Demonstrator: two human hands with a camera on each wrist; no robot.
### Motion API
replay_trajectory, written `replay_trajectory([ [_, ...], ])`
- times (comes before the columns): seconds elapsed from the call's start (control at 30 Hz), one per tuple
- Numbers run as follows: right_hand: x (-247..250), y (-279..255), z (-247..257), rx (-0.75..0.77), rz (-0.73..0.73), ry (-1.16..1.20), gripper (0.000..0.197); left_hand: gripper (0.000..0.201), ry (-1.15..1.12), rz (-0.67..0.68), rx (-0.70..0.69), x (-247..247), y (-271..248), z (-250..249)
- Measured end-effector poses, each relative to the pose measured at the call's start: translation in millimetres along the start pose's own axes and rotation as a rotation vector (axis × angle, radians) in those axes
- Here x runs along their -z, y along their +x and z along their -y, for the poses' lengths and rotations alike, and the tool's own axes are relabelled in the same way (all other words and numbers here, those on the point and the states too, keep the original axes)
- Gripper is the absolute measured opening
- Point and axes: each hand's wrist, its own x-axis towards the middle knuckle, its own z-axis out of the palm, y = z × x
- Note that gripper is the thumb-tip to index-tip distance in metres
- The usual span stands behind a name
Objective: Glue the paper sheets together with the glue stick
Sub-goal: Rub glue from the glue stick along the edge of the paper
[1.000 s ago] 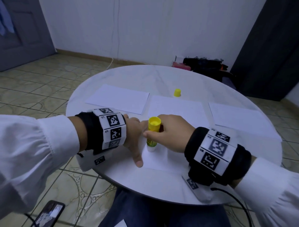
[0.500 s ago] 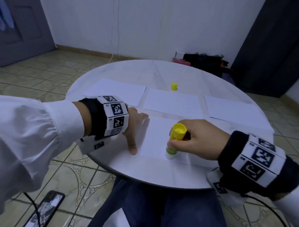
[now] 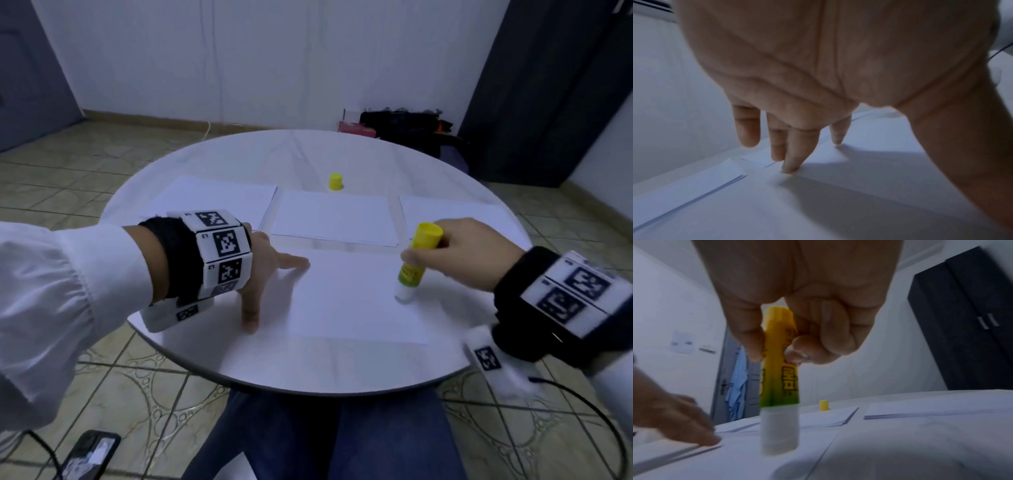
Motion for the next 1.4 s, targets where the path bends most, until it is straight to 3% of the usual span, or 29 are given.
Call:
replay_trajectory([
  [0.1, -1.2, 26.4, 1.2, -0.084, -0.061, 0.032, 0.04, 0.137, 0.02, 0.02, 0.008, 0.0, 1.7, 0.2],
  [0.27, -9.7, 40.6, 5.3, -0.151, -0.031, -0.096, 0.039, 0.137, 0.045, 0.021, -0.007, -2.1, 8.9, 3.5],
  [0.83, -3.0, -34.3, 0.4, 0.009, 0.149, -0.021, 0.038, 0.139, 0.053, 0.066, 0.014, 5.3, 1.0, -2.4],
  [0.93, 6.5, -33.3, -4.7, 0.007, 0.176, 0.126, 0.026, 0.141, 0.056, 0.064, 0.02, 3.3, 2.0, -1.6],
  [1.0, 14.1, -28.0, -14.3, -0.032, 0.137, 0.299, 0.013, 0.141, 0.053, 0.053, 0.019, 1.9, 3.7, 0.4],
  [1.1, 17.0, -13.5, -32.6, -0.132, 0.094, 0.463, 0.026, 0.136, 0.073, 0.022, -0.022, 3.9, 5.4, 1.7],
  [1.23, 8.2, 10.2, -51.1, -0.307, 0.055, 0.638, 0.023, 0.129, 0.098, -0.002, -0.088, 9.3, 8.0, 1.9],
  [1.4, 3.3, 36.2, -65.4, -0.362, 0.0, 0.526, 0.025, 0.129, 0.073, 0.017, -0.116, 7.3, 12.9, 7.7],
])
